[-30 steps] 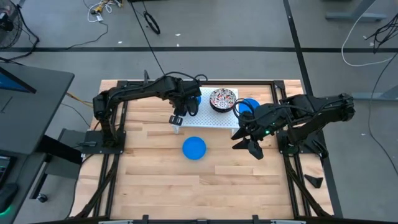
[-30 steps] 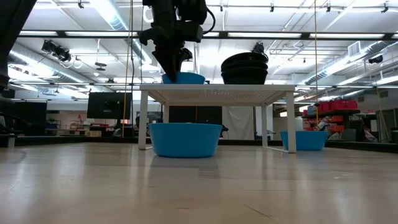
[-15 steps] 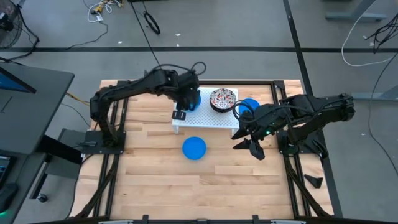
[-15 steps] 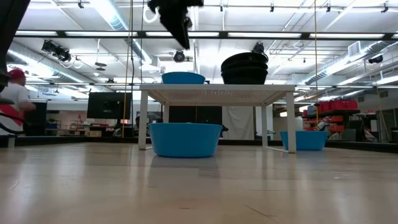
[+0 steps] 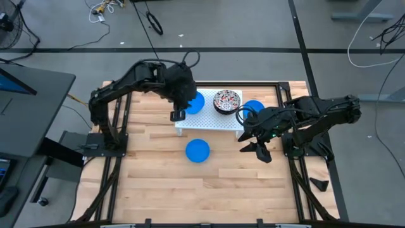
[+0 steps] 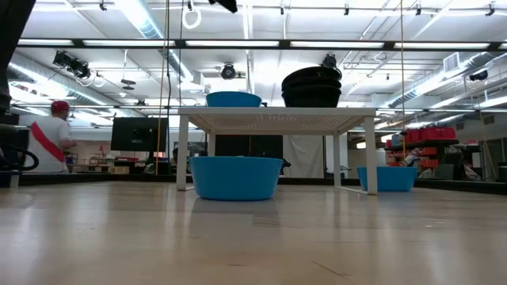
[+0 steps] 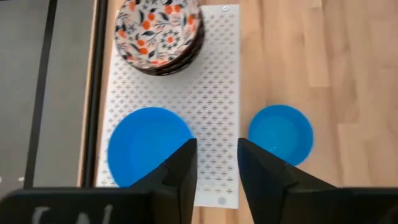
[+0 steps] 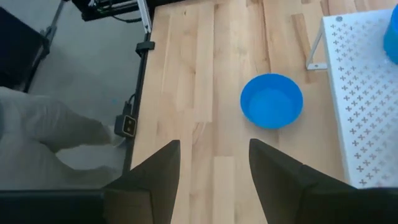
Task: Pick & Place Mini bowls
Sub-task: Stack the right blue bowl on top of the other blue bowl on the shelf
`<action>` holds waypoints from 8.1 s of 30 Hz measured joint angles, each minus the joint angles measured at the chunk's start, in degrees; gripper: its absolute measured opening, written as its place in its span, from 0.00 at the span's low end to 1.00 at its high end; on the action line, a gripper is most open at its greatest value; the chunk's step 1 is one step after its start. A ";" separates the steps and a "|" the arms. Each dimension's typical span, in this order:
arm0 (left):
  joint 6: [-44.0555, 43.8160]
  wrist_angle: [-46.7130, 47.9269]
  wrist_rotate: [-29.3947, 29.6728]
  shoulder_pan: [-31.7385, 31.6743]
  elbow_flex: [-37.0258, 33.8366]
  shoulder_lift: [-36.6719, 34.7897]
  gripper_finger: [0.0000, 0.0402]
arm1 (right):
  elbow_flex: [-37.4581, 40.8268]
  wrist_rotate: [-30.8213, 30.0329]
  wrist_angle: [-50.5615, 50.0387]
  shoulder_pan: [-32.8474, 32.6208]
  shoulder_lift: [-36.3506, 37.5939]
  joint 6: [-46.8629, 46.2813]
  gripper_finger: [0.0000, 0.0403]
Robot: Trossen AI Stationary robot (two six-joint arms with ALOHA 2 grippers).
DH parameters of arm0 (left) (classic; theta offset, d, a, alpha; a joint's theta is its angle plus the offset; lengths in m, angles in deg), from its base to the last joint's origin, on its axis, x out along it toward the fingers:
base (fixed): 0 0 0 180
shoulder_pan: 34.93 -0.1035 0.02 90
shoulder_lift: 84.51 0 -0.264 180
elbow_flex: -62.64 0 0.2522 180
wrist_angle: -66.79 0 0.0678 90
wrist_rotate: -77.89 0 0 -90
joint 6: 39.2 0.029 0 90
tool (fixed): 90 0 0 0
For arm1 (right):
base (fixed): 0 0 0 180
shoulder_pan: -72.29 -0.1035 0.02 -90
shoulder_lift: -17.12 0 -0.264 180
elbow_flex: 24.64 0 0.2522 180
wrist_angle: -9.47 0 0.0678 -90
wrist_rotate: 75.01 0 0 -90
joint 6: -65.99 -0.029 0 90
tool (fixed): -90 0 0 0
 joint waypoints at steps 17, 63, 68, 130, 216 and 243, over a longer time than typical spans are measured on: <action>0.85 1.40 1.07 12.99 1.04 0.23 0.51 | 0.00 2.73 -14.15 -0.04 0.02 4.20 0.48; -21.29 0.57 3.89 24.93 0.97 0.30 0.50 | 1.97 -11.82 -27.33 41.52 0.40 -5.47 0.66; -22.69 0.57 3.91 24.91 0.97 0.30 0.50 | 1.97 -11.64 -27.18 48.67 -0.47 -4.47 0.65; -21.01 0.97 6.27 24.56 0.97 0.30 0.50 | 58.91 -5.13 20.93 61.18 1.29 -42.23 0.65; 3.07 -3.02 10.37 24.13 0.97 0.28 0.50 | -30.66 3.46 -26.95 22.76 -27.39 -19.08 0.00; 4.37 -2.92 5.73 24.65 1.06 0.21 0.50 | -32.09 12.10 -16.79 16.90 -30.95 -21.44 0.00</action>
